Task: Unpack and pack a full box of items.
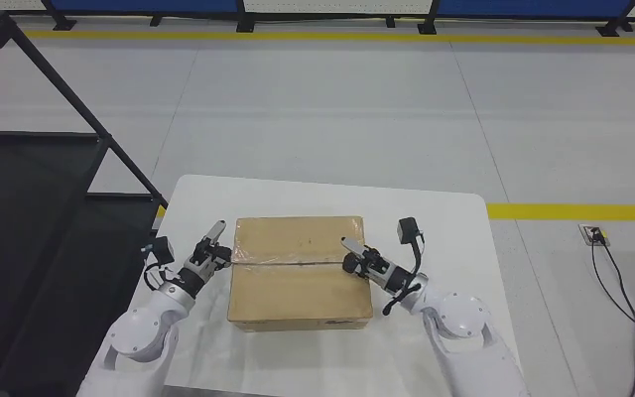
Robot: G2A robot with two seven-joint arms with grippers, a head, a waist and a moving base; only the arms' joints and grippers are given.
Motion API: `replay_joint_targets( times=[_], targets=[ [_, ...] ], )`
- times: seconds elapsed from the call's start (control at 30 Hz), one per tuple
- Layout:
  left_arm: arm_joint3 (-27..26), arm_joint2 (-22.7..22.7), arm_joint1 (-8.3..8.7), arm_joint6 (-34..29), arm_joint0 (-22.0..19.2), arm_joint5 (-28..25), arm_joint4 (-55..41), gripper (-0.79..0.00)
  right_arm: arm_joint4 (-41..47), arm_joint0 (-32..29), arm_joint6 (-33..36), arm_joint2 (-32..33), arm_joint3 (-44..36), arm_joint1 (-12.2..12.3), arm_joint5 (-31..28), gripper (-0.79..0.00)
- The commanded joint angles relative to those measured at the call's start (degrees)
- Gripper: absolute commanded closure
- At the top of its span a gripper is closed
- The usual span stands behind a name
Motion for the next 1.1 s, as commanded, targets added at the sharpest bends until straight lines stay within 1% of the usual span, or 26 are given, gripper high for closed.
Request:
replay_joint_targets(
  times=[0.0, 0.27, 0.4, 0.53, 0.7, 0.83, 0.97, 1.03, 1.07],
  targets=[
    [-0.01, -0.02, 0.00, 0.10, -0.03, 0.04, 0.10, -0.785, 1.07, -0.54, -0.16, 0.77, 0.05, 0.20, -0.55, -0.785],
    [0.09, -0.03, -0.03, 0.30, -0.13, 0.20, 0.19, -0.785, 3.71, -2.43, -0.94, 2.77, 0.31, 0.91, -3.06, -0.785],
    [0.17, -0.17, -0.03, 0.32, -0.38, 0.33, 0.06, -0.785, 5.14, -4.61, -2.07, 4.37, -0.70, 1.36, -5.00, -0.785],
    [0.11, -0.84, 0.03, 0.27, -0.90, 0.90, -0.49, -0.785, 6.17, -7.89, -4.31, 6.49, -3.71, 1.80, -7.24, -0.785],
    [0.15, -2.14, 0.21, 0.05, -1.55, 1.47, -0.76, -0.785, 6.67, -11.84, -7.21, 8.00, -7.61, 2.17, -11.17, -0.785],
    [0.43, -3.82, 0.43, -0.29, -1.84, 1.63, -1.52, -0.785, 5.79, -13.48, -10.69, 7.90, -9.16, 2.23, -15.19, -0.785],
    [0.37, -6.13, 0.80, -1.68, -2.09, 2.66, -2.54, -0.785, 5.65, -13.52, -10.75, 7.82, -9.23, 2.24, -15.37, -0.785],
    [0.19, -7.04, 1.04, -3.97, -2.21, 3.02, -3.13, -0.785, 5.65, -13.52, -10.75, 7.82, -9.23, 2.24, -15.37, -0.785],
    [0.19, -7.04, 1.04, -3.97, -2.21, 3.02, -3.13, -0.785, 5.65, -13.52, -10.75, 7.82, -9.23, 2.24, -15.37, -0.785]
  ],
)
